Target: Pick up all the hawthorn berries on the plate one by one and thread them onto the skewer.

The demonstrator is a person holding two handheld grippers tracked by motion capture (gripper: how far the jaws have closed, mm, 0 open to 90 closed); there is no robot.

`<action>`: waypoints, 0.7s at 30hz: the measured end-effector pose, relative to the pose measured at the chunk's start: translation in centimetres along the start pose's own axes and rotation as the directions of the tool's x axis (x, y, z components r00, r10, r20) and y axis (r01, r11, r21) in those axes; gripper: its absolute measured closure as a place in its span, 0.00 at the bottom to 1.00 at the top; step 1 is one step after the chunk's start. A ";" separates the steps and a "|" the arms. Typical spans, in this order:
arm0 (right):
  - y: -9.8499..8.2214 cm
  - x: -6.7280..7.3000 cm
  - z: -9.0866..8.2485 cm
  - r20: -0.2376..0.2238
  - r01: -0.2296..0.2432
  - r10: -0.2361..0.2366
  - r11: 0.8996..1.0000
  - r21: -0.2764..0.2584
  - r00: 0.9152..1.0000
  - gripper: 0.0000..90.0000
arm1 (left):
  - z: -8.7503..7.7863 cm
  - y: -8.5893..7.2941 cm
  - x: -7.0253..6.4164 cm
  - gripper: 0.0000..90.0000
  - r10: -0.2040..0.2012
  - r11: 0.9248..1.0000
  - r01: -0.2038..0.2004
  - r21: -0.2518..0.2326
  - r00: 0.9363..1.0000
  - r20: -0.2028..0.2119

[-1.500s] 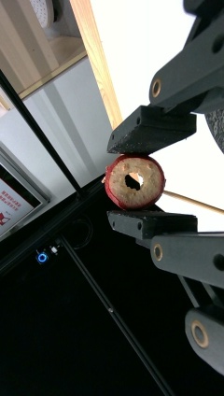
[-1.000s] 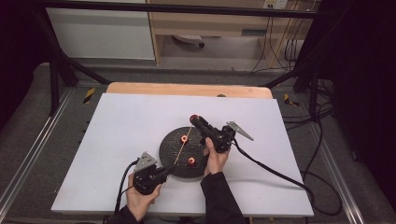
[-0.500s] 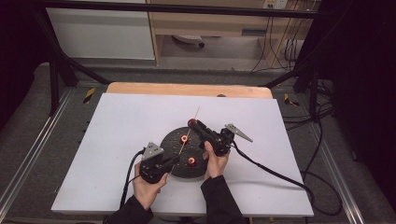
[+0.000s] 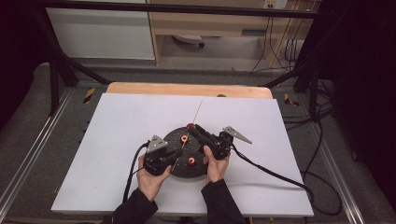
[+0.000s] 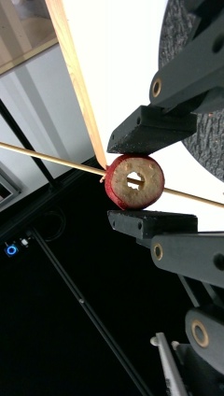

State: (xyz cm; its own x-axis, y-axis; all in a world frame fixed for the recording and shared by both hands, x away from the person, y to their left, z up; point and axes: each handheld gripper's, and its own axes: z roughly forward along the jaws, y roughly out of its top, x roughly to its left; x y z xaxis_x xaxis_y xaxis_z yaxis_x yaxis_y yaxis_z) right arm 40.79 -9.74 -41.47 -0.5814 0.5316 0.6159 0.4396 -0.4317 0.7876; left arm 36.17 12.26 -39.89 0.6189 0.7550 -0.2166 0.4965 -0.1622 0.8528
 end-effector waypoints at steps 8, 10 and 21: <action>-0.5 0.1 -0.1 -0.007 -0.003 0.003 1.000 0.029 1.000 0.68 | 0.4 0.8 0.1 0.98 0.006 1.000 -0.006 -0.011 1.000 -0.004; -0.6 0.2 -0.2 -0.008 -0.002 0.002 0.999 0.038 1.000 0.68 | 0.5 0.8 0.1 0.98 0.007 1.000 -0.008 -0.013 1.000 -0.004; -1.2 0.2 -0.3 -0.008 0.006 -0.005 0.998 0.066 1.000 0.68 | 0.6 0.9 0.3 0.98 0.020 1.000 -0.020 -0.001 1.000 -0.004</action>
State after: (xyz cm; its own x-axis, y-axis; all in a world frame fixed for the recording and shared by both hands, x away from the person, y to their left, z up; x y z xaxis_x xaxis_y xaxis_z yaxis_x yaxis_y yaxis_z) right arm 39.95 -9.28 -42.27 -0.5894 0.5279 0.6115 0.4807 -0.3792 0.7907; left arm 37.16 11.98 -39.51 0.6264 0.7540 -0.1975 0.4831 -0.1767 0.8575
